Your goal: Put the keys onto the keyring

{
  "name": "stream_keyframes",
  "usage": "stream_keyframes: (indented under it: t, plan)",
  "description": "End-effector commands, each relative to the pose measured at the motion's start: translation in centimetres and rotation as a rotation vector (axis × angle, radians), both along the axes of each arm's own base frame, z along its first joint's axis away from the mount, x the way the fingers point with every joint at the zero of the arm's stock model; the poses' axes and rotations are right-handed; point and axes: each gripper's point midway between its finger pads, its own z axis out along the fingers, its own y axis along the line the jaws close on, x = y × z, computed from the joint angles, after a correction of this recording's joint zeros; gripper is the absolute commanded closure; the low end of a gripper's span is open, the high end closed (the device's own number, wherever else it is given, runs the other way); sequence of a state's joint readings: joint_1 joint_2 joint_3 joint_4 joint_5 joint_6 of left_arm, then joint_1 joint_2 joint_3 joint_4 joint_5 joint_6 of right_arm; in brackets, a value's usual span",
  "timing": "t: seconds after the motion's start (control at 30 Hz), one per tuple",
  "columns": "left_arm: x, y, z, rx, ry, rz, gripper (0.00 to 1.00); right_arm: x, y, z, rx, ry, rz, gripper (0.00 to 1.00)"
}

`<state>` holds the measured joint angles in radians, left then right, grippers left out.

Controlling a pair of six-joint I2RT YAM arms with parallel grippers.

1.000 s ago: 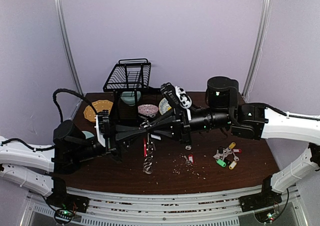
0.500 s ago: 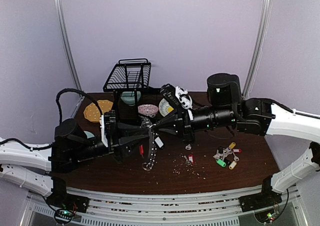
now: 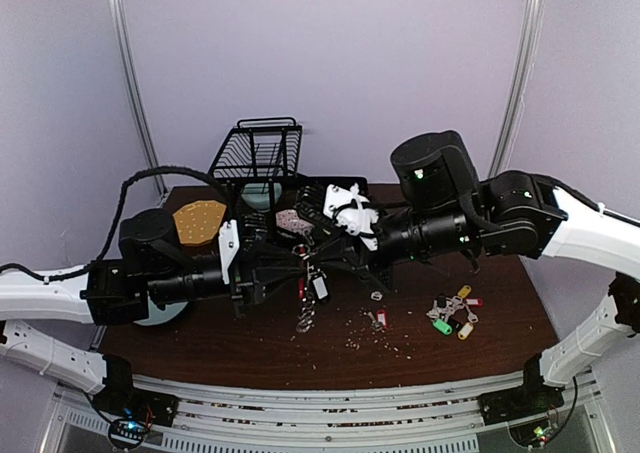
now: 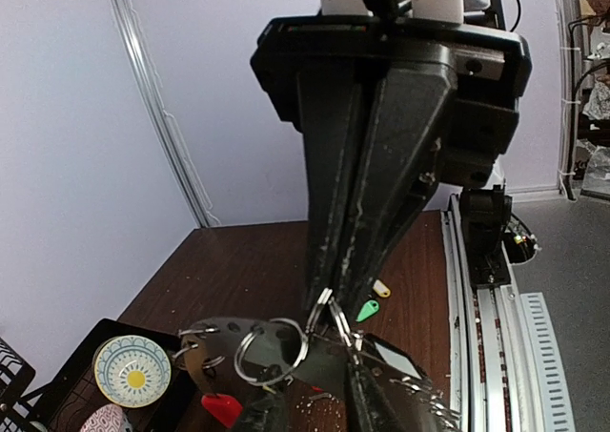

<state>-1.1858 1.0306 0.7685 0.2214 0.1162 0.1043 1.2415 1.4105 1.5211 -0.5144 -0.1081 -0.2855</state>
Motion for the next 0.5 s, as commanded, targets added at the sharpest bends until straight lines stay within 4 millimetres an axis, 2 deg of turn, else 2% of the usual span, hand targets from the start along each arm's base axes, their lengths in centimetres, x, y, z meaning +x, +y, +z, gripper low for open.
stream_keyframes:
  t: [0.0,0.13,0.27,0.37,0.47]
  plan:
    - [-1.1,-0.1,1.8,-0.055,-0.044,-0.064,0.78,0.4,-0.3,0.2,-0.038,-0.045,-0.029,1.0]
    - [-1.1,-0.6,1.4,-0.04,-0.024,-0.075,0.79,0.2,0.0,0.3,-0.035,-0.047,-0.024,1.0]
    - [-1.6,-0.5,2.0,-0.064,-0.024,-0.1,0.8,0.4,0.0,0.2,-0.043,-0.056,-0.042,1.0]
    - [-2.7,0.4,2.4,-0.092,-0.049,-0.139,0.75,0.8,-0.3,0.5,-0.036,-0.065,-0.071,1.0]
    - [-2.5,1.3,2.6,-0.114,-0.059,-0.108,0.74,1.3,-0.5,1.1,-0.015,-0.078,-0.104,1.0]
